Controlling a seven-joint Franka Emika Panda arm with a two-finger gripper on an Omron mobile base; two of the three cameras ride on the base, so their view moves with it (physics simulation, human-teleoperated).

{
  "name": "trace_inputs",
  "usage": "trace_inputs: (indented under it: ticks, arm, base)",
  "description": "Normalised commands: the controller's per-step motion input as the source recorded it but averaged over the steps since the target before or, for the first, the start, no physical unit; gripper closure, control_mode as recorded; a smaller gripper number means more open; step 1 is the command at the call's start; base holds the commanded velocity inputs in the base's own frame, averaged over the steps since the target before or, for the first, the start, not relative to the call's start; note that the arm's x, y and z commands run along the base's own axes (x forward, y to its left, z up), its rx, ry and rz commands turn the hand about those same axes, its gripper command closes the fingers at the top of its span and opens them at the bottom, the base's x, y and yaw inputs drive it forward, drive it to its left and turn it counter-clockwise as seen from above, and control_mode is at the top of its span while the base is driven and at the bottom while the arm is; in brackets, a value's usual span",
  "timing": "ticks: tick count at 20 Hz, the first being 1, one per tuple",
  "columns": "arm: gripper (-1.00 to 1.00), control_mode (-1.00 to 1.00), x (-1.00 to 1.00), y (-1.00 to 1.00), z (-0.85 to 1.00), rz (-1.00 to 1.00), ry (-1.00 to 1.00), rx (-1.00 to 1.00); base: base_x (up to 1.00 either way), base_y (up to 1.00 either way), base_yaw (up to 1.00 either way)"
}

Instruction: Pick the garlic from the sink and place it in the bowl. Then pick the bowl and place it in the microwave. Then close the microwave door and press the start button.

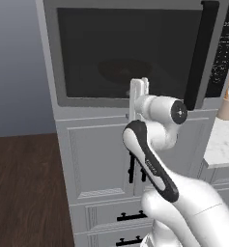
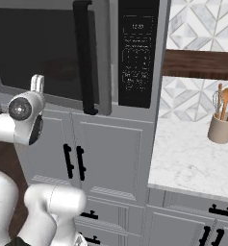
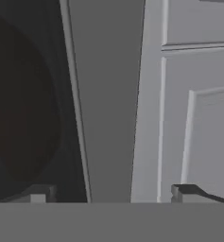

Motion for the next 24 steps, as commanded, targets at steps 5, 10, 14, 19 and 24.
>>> trace_inputs:
  ticks: [5,10,14,19,24]
  arm:
    - [-1.0,-1.0,0.61,0.0,0.42,0.21,0.14,0.07]
    - [-1.0,-1.0,0.55,0.0,0.02,0.15,0.02,0.07]
    - [-1.0,-1.0,0.26,0.0,-0.04,0.11,0.0,0.09]
    - [-1.0,-1.0,-0.94,-0.43,0.04,0.03,-0.04,0.03]
    - [-1.0,-1.0,-1.0,-0.81,0.22,0.0,0.0,0.07]
  base:
    - [0.0,0.0,0.0]
    - [0.0,0.0,0.0]
    - [0.0,0.0,0.0]
    - [0.0,0.0,0.0]
    - [0.0,0.0,0.0]
